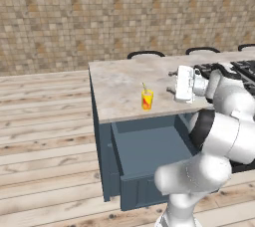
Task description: Pick up the straw from the right drawer and put it inside the smoothie cup.
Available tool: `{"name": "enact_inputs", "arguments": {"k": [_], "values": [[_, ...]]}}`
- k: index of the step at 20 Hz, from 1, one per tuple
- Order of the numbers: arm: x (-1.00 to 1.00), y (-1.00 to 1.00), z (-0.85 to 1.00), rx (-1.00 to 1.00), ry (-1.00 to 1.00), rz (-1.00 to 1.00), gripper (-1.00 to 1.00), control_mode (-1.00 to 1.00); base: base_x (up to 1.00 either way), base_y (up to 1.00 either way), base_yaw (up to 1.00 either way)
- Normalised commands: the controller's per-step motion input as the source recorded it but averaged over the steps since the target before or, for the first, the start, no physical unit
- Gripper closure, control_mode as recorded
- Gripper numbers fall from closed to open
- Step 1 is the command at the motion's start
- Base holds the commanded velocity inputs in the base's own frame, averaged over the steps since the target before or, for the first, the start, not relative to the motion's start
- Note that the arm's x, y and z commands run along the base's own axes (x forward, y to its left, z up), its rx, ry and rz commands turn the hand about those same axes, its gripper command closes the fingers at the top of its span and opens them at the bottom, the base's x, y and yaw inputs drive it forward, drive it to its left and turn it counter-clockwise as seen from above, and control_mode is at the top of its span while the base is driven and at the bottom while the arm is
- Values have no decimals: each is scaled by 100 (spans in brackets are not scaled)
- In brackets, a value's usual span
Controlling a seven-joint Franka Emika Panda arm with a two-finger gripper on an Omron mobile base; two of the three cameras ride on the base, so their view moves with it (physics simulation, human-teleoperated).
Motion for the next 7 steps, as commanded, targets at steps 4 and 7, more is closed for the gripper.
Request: {"name": "enact_inputs", "arguments": {"k": [4,7], "values": [[-81,31,37,-11,-38,0,-100,-100,0,0,0],[-64,35,14,-11,-30,0,-100,-100,0,0,0]]}}
